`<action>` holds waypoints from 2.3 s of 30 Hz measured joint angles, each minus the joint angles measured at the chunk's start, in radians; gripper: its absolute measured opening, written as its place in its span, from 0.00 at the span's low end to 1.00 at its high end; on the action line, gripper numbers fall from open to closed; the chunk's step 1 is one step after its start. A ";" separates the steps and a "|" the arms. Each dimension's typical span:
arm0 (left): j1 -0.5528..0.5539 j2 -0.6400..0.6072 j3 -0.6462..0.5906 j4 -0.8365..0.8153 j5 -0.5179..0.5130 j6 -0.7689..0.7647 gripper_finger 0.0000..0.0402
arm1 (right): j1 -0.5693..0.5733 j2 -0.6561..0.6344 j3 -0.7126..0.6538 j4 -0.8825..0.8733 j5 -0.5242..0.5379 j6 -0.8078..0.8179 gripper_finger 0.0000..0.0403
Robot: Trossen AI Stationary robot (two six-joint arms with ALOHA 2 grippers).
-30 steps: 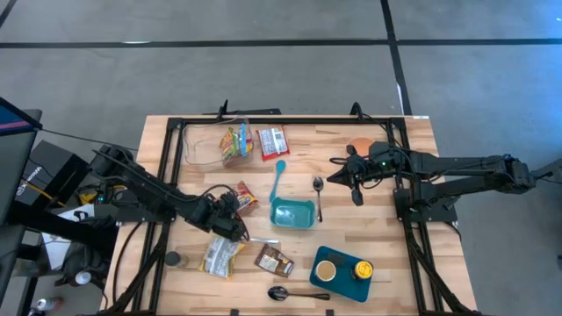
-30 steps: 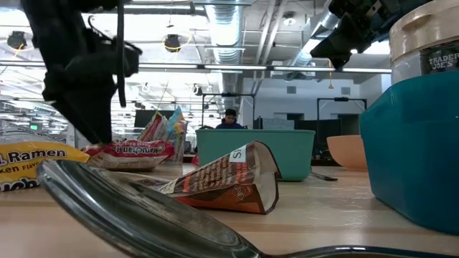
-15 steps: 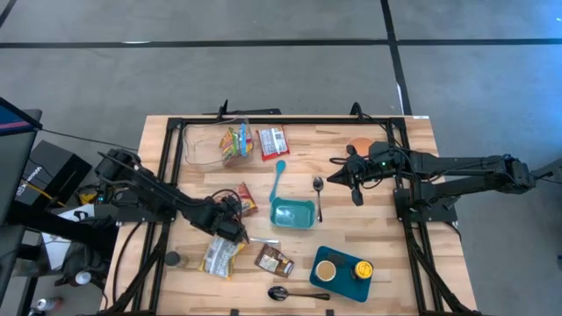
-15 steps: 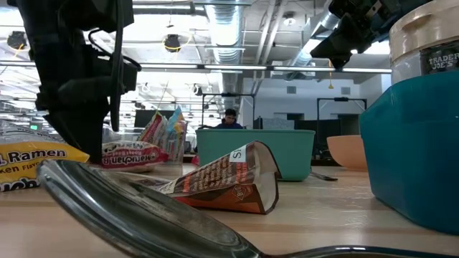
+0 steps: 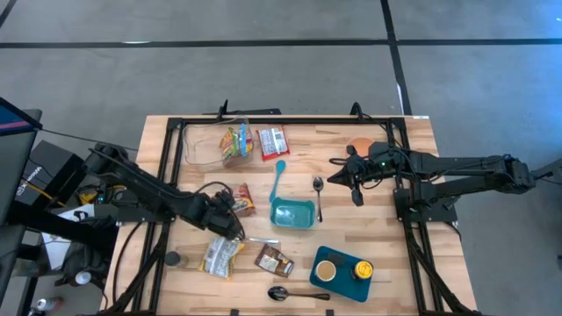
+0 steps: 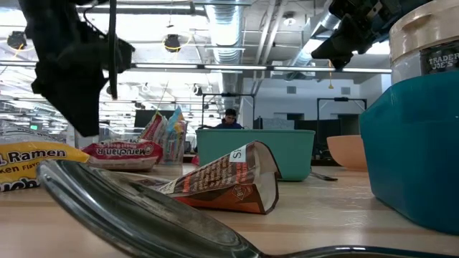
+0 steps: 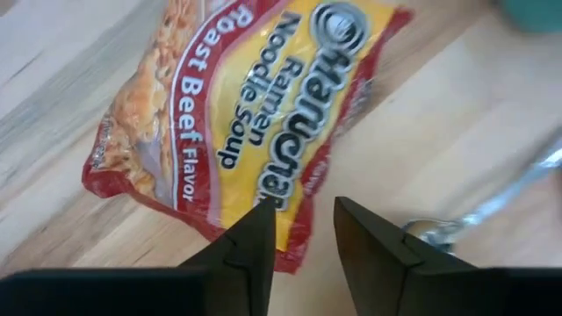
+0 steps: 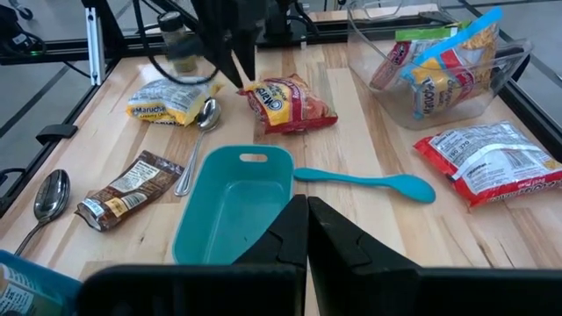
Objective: Pick & Place Food Item
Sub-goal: Put the dark red noodle pack into the transparent bin
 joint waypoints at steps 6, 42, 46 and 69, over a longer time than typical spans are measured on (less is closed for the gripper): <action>-0.003 -0.068 0.000 0.015 0.048 0.000 0.24 | 0.000 0.000 0.000 -0.002 0.000 0.000 0.00; -0.124 -0.040 -0.001 -0.063 -0.058 0.089 0.14 | 0.000 0.000 0.000 -0.036 0.000 0.000 0.00; -0.127 -0.040 -0.001 -0.040 -0.056 0.141 0.14 | 0.000 0.000 0.000 -0.036 0.000 0.000 0.00; -0.103 0.133 -0.001 -0.037 -0.029 0.165 0.48 | -0.001 0.000 0.000 -0.036 0.000 0.000 0.00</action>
